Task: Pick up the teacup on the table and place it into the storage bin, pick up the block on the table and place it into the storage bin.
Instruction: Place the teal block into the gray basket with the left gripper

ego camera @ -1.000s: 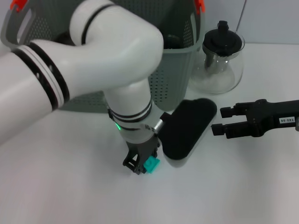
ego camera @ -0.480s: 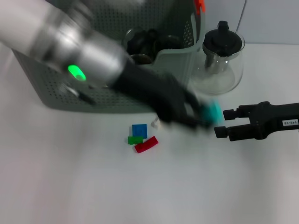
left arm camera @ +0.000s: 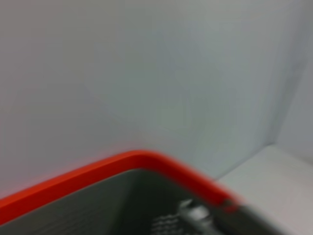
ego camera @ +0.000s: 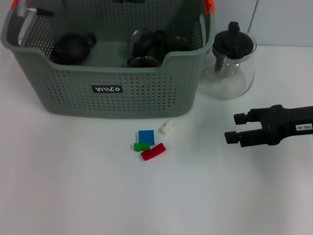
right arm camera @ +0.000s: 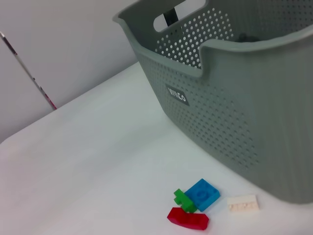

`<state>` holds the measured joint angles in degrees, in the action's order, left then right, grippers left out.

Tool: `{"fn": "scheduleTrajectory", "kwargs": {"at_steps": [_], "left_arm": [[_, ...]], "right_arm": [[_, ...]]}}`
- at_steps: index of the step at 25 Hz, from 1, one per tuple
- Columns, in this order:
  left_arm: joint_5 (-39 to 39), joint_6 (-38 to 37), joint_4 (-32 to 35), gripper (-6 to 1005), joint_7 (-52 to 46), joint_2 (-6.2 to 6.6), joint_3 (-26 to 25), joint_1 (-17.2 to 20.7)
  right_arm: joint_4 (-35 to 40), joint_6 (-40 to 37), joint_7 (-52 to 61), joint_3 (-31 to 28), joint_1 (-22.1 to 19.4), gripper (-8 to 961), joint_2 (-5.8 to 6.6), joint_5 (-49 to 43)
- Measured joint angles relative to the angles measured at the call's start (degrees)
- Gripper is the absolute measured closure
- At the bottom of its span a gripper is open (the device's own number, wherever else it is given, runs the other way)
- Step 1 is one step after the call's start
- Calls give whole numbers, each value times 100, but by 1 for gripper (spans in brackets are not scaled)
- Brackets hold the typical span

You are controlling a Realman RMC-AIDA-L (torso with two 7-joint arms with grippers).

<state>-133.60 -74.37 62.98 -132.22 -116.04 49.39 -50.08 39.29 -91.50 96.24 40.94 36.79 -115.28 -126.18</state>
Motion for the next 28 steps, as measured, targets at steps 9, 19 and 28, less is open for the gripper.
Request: {"fn": "scheduleTrajectory", "kwargs": {"at_steps": [9, 19, 28], "left_arm": [[-552, 1171, -1348, 512, 48, 19, 266, -409], [-901, 1475, -1649, 488, -44, -97, 393, -533], [-905, 1416, -1553, 467, -49, -176, 475, -510]], "right_arm": [[4, -27, 47, 24, 55, 116, 5, -13], [-1, -35, 64, 38, 54, 116, 9, -21], [-1, -47, 76, 47, 18, 116, 14, -30]]}}
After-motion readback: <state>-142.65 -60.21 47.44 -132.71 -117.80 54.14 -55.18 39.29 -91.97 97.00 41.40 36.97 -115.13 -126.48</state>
